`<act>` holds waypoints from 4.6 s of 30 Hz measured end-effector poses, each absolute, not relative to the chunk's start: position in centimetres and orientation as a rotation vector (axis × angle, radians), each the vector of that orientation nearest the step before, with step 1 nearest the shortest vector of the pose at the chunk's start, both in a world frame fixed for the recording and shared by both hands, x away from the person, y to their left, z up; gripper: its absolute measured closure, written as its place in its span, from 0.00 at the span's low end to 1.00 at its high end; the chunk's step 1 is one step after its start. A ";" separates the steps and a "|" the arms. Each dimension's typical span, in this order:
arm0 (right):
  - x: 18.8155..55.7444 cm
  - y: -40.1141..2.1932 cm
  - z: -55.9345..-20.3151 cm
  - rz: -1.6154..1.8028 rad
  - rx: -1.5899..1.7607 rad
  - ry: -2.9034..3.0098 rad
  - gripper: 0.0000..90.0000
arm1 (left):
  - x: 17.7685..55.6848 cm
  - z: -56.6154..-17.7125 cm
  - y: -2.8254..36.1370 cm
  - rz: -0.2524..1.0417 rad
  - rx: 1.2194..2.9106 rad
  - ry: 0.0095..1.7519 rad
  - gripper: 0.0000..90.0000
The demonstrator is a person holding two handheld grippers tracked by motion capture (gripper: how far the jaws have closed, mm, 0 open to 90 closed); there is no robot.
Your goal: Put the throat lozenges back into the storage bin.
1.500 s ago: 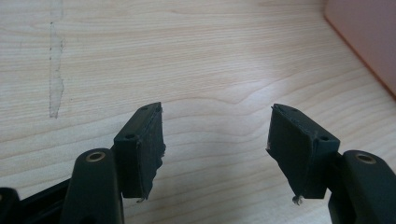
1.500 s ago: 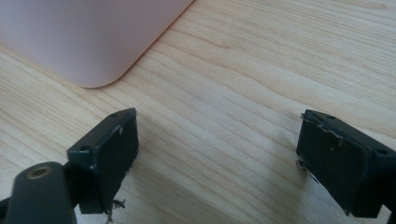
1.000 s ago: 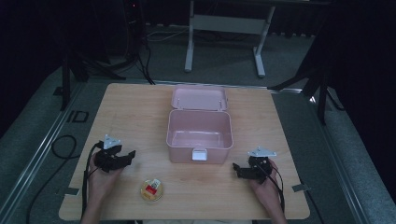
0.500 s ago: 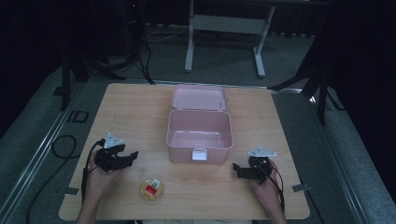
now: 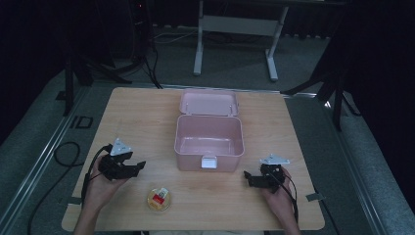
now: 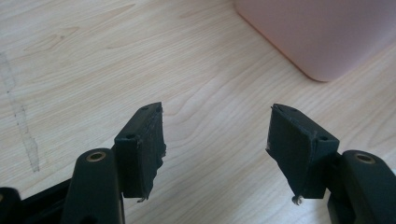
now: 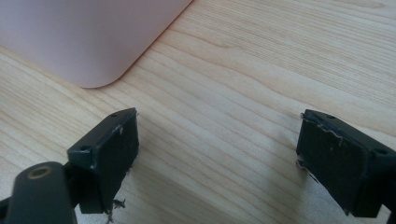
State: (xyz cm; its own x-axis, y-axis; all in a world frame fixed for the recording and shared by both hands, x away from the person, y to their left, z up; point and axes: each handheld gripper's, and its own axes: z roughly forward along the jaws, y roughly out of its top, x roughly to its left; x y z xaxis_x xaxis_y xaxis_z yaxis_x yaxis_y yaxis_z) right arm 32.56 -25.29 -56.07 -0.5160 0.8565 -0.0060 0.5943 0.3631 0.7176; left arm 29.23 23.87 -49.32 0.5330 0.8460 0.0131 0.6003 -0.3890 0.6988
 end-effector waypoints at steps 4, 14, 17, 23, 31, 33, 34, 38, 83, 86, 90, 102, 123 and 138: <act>32.6 -25.3 -56.1 0.947 1.268 2.250 0.14 | 29.1 -48.9 23.6 0.491 2.161 1.132 0.41; 32.6 -25.3 -56.1 0.947 1.268 2.250 0.14 | 28.9 -47.9 22.8 0.474 2.251 1.042 0.41; 32.6 -25.3 -56.1 0.947 1.268 2.250 0.14 | 28.9 -47.7 22.6 0.469 2.279 1.025 0.41; 32.6 -25.3 -56.1 0.947 1.268 2.250 0.14 | 28.8 -47.2 22.2 0.456 2.318 0.984 0.41; 32.6 -25.3 -56.1 0.947 1.266 2.250 0.14 | 28.7 -46.8 21.4 0.435 2.386 0.935 0.40; 32.6 -25.3 -56.1 0.947 1.267 2.250 0.14 | 28.7 -46.7 21.3 0.428 2.403 0.921 0.40; 32.6 -25.3 -56.1 0.947 1.267 2.250 0.14 | 28.6 -46.7 21.2 0.425 2.412 0.914 0.40; 32.6 -25.3 -56.1 0.947 1.267 2.250 0.14 | 28.4 -46.6 20.8 0.409 2.445 0.883 0.40; 32.6 -25.3 -56.1 0.948 1.266 2.250 0.14 | 27.6 -45.5 17.8 0.311 2.715 0.668 0.39; 32.6 -25.3 -56.1 0.948 1.267 2.250 0.14 | 27.6 -45.5 17.6 0.302 2.731 0.648 0.39; 32.6 -25.3 -56.1 0.949 1.267 2.249 0.14 | 27.7 -45.6 17.3 0.294 2.746 0.638 0.39; 32.6 -25.3 -56.1 0.948 1.267 2.249 0.14 | 27.7 -46.0 16.4 0.277 2.806 0.596 0.37; 32.6 -25.3 -56.1 0.949 1.267 2.249 0.14 | 27.3 -46.8 15.1 0.246 2.884 0.555 0.27; 32.6 -25.3 -56.1 0.949 1.267 2.249 0.14 | 27.0 -47.3 14.6 0.224 2.913 0.542 0.20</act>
